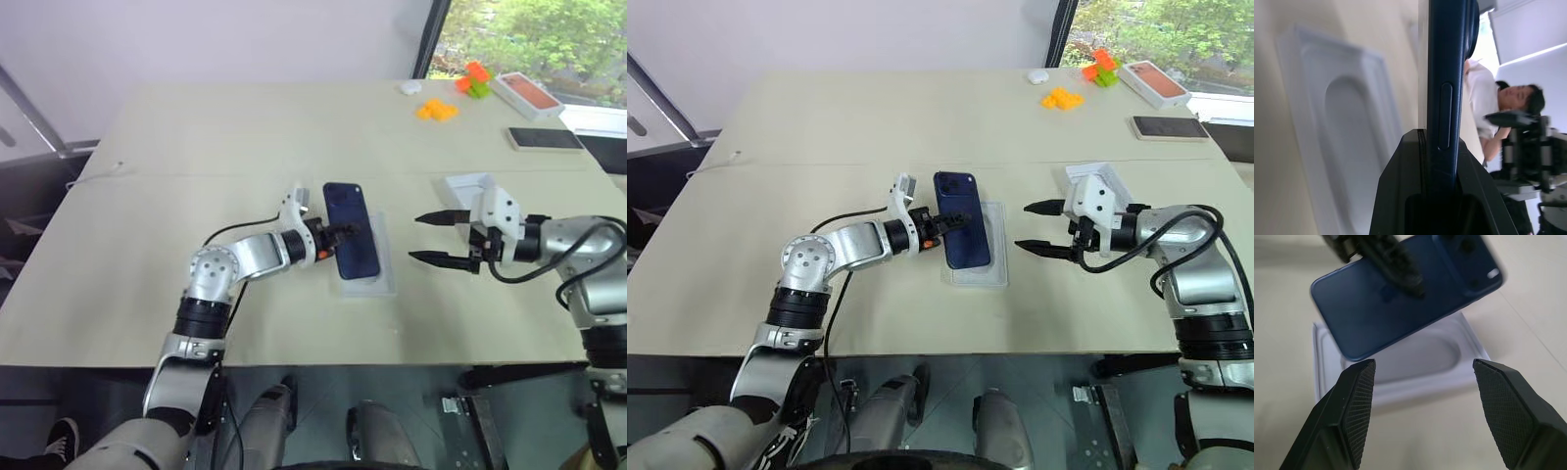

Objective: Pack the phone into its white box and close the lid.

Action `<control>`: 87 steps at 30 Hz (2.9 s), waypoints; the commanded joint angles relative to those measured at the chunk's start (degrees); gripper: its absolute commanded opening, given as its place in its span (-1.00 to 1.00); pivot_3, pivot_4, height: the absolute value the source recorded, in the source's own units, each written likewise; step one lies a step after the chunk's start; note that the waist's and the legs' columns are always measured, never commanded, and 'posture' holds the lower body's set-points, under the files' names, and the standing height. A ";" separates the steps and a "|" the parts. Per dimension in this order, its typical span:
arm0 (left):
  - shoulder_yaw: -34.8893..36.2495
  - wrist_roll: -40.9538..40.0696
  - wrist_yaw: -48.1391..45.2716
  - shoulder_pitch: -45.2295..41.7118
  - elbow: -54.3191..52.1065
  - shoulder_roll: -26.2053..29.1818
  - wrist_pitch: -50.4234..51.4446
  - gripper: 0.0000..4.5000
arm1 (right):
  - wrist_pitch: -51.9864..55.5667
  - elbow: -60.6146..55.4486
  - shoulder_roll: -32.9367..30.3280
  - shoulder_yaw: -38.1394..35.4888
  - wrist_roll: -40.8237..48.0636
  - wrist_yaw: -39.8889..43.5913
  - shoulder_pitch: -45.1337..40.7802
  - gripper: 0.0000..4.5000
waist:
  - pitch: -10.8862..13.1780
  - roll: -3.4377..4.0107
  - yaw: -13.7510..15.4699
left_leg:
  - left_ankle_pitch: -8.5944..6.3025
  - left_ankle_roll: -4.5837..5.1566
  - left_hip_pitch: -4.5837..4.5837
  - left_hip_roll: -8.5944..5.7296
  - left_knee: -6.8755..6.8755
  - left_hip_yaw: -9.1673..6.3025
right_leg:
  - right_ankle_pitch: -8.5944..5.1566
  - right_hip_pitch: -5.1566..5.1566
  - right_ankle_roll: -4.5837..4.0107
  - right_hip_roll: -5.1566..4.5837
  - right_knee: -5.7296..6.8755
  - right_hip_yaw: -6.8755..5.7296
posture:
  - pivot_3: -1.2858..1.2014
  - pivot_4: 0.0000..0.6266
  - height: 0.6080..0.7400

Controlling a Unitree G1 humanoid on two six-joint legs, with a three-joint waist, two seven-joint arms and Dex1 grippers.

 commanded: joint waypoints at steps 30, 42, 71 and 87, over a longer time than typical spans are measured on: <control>9.29 18.82 -9.22 -9.40 14.55 -7.87 9.17 0.92 | 0.14 -3.19 -0.17 0.31 -1.83 -5.08 -0.66 1.00 | 0.00 0.02 -0.06 | -0.20 0.22 0.13 -0.06 0.10 -0.03 | 0.03 0.41 0.14 -0.02 -0.05 -0.04 | 0.03 -0.52 1.00; 8.96 22.90 -11.69 -9.50 6.50 -5.46 13.81 0.97 | -0.63 -1.21 0.61 1.85 -2.69 -5.08 -2.59 1.00 | -0.01 0.03 -0.11 | -0.22 0.19 0.19 -0.03 0.07 -0.02 | 0.04 0.42 0.15 0.01 -0.05 -0.02 | 0.03 -0.52 1.00; 11.99 28.45 -13.53 -11.23 -6.57 1.93 24.74 0.97 | -1.48 0.89 2.64 3.79 -3.67 -4.96 -5.05 1.00 | 0.01 0.04 0.05 | -0.27 0.11 0.16 -0.05 0.04 -0.04 | 0.04 0.39 0.20 0.01 -0.05 -0.02 | 0.03 -0.52 1.00; 17.84 31.83 -15.61 -6.59 -8.76 1.54 10.27 0.61 | 4.64 2.67 10.55 3.38 -3.11 -13.29 -10.72 0.61 | 0.01 0.05 0.33 | -0.26 0.07 0.14 -0.07 0.02 -0.12 | 0.04 0.37 0.20 0.01 -0.04 0.00 | 0.03 -0.52 1.00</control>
